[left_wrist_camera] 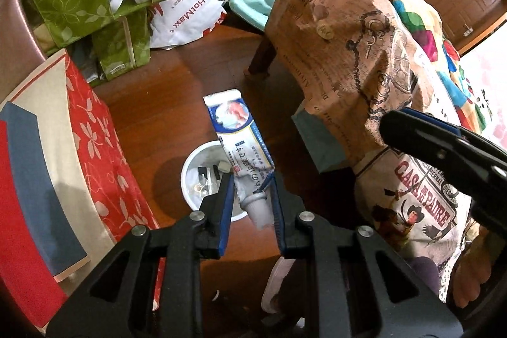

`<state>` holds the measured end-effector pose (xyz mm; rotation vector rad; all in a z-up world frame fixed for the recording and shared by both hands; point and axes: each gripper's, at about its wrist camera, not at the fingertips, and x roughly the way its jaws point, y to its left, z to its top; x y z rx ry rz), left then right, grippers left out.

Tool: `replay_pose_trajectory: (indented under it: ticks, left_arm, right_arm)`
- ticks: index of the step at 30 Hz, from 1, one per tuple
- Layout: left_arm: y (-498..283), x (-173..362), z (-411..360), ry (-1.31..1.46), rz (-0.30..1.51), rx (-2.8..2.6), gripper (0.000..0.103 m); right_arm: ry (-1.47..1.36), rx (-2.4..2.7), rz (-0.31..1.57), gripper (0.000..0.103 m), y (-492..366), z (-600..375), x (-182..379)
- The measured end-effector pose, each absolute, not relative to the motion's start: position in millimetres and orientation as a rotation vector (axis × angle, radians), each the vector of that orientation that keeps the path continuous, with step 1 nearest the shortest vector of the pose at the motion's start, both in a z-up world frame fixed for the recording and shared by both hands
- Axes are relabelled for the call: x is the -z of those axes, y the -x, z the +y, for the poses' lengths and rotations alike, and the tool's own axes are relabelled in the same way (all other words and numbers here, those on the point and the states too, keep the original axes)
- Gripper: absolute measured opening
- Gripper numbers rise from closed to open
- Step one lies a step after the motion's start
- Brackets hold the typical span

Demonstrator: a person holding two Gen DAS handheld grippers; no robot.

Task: Collect trash
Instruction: 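Open both tools to drop the tube and clip into the bin, then move both open tools back over the white earphones on the bed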

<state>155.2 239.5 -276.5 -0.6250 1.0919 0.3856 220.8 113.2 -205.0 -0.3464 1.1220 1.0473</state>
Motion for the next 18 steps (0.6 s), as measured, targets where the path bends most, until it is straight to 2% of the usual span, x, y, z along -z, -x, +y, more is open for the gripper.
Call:
replay_pose_trajectory:
  ticks: [2, 8, 18]
  left_arm:
    - [-154.8, 275.4, 240.7, 0.628, 1.096, -0.392, 0.031]
    - [-147.9, 259.8, 239.2, 0.615, 1.074, -0.393, 0.033]
    - [-141.0, 175.1, 207.4, 0.462, 0.925, -0.400, 0.033]
  right_arm:
    - [0.347, -1.046, 1.115, 0.041, -220.9, 111.2, 202.9]
    - [0.347, -1.041, 1.094, 0.041, -221.1, 100.8, 196.4]
    - [0.328, -1.033, 0.988, 0.041, -216.6, 63.5, 159.1]
